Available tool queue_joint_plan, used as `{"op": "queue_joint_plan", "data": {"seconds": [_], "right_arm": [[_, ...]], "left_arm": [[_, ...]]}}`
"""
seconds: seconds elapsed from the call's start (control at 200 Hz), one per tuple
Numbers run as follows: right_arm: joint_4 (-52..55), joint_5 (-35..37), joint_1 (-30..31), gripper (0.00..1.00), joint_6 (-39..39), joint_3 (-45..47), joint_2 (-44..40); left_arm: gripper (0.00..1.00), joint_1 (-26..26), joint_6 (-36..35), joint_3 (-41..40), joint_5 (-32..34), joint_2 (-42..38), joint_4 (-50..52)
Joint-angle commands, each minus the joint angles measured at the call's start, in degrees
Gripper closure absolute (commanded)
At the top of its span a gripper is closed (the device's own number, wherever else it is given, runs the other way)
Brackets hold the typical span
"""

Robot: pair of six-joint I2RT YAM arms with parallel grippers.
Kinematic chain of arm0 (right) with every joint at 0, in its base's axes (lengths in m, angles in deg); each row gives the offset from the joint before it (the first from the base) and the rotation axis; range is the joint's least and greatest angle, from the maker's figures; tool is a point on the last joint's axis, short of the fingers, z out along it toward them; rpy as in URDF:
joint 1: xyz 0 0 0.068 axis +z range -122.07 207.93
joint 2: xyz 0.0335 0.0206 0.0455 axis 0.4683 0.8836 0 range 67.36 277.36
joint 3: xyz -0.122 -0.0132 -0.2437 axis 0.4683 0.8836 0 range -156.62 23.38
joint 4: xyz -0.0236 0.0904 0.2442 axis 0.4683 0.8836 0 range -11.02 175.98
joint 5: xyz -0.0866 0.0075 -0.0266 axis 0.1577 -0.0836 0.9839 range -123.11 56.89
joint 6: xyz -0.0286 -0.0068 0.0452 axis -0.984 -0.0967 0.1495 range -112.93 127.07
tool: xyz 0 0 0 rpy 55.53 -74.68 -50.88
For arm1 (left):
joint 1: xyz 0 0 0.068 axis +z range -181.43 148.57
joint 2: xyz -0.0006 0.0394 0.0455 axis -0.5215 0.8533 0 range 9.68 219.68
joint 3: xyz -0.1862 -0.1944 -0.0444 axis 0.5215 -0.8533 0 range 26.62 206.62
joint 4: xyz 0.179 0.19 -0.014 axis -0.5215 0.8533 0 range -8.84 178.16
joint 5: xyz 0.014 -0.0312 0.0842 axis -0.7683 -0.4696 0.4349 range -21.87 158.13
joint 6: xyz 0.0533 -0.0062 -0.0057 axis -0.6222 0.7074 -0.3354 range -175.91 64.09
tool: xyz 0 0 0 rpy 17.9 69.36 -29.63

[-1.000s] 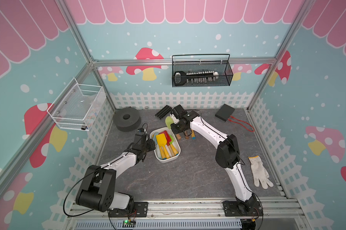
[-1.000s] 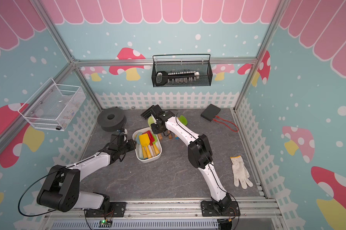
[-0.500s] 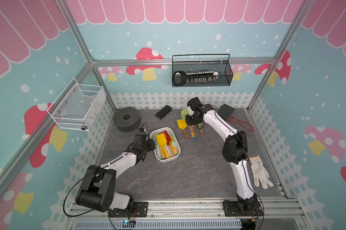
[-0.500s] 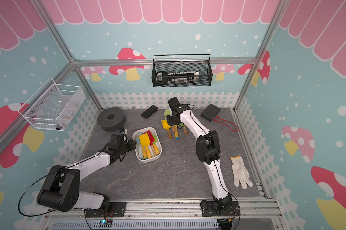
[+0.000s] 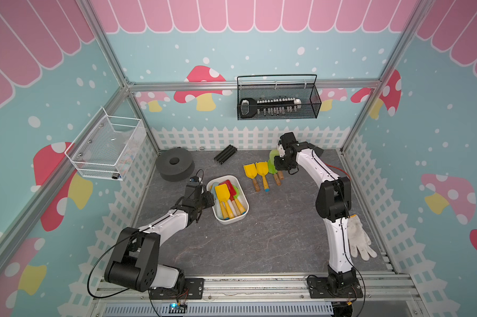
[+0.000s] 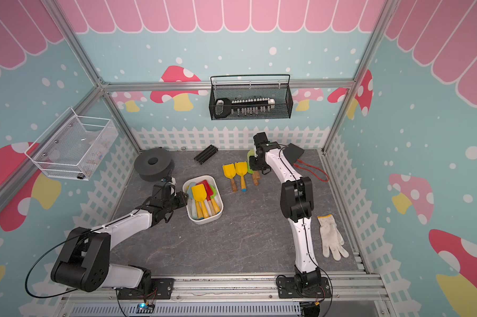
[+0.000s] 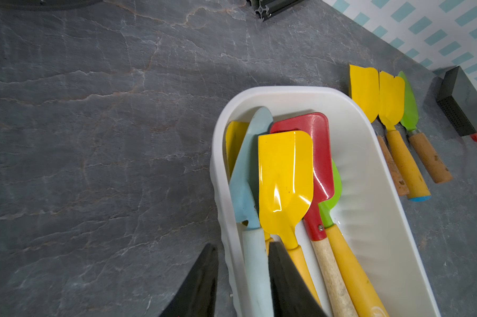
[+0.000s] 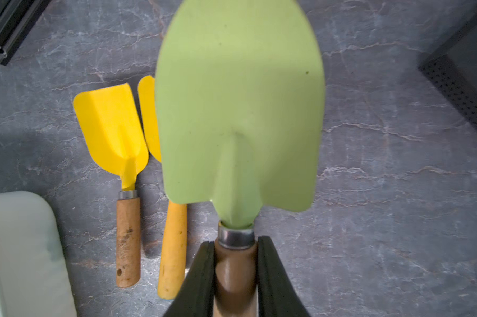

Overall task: Take the shovel out of the storage box
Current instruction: Place the shovel at the center of the board.

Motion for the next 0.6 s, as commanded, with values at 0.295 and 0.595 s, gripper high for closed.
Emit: {"op": "queue_joint_plan", "data": {"seconds": [0.295,0.595], "right_arm": [[-2.77,-0.13,-4.75,0.83,-0.61,-0.71,3.65],[-2.72,-1.04,-5.40,0.83,-0.18,-4.18,8.84]], "left_arm": [[0.65,-0.01,-1.27,-0.43,0.18,1.69,-1.74],[0.65,-0.01,-1.36,-0.34,0.33,2.05,-1.70]]}}
